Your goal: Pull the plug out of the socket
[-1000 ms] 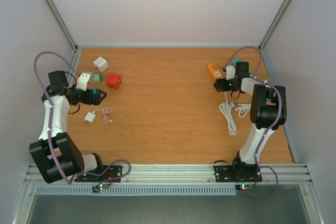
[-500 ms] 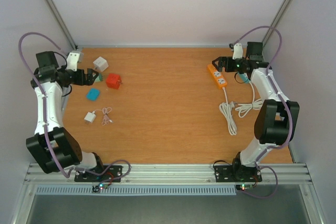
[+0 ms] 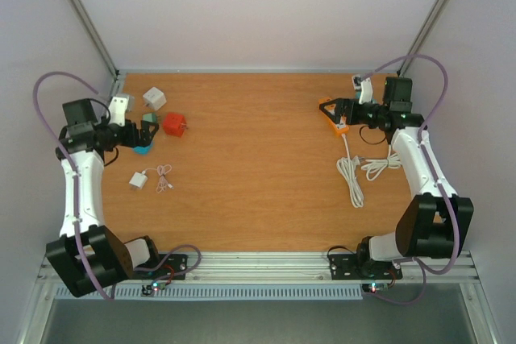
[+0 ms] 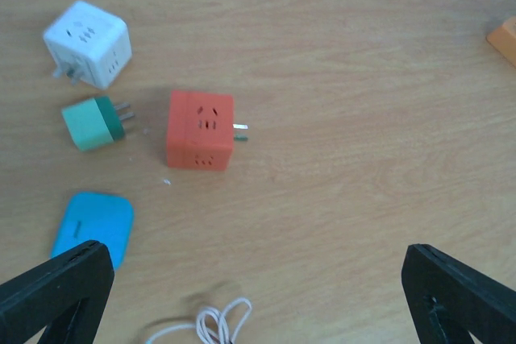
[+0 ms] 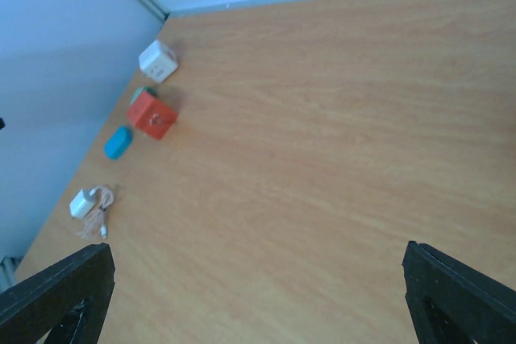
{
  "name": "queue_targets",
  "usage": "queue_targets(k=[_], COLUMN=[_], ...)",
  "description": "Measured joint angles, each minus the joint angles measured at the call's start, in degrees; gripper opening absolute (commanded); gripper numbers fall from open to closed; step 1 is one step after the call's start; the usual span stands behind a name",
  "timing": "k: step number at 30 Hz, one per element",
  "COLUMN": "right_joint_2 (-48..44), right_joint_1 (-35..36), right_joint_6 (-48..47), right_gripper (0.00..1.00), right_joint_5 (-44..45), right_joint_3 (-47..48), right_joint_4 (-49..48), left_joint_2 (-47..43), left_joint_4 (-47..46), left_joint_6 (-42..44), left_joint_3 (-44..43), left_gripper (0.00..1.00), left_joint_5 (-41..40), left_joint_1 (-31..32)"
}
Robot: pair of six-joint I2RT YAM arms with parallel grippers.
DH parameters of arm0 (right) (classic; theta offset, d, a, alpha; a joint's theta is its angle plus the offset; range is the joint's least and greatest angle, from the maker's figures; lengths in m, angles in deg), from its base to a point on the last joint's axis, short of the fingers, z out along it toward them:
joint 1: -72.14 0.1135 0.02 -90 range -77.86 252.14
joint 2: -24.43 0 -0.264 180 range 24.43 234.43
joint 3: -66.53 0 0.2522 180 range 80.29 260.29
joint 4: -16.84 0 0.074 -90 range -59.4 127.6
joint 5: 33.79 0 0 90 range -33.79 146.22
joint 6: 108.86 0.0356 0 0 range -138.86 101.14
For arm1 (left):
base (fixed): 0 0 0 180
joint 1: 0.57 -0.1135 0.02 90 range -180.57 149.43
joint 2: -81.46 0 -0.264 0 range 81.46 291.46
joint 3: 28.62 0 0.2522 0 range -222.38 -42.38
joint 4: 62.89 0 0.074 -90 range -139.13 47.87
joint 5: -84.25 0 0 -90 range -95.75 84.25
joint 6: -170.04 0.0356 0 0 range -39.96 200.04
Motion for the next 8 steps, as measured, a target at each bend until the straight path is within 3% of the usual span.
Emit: queue_targets(k=[8], right_joint_2=[-3.52], right_joint_1=[0.15], right_joint_6=[0.02], right_gripper=[0.99], right_joint_5=[-1.46], right_joint_3=[-7.93], right_joint_4=[-0.02], left_joint_2=[-2.95], left_joint_4=[-1.88], left_joint_6=[-1.6], left_joint_3=[6.56], left_gripper=[1.0], left_joint_5=[-1.11], left_joint_1=[0.09])
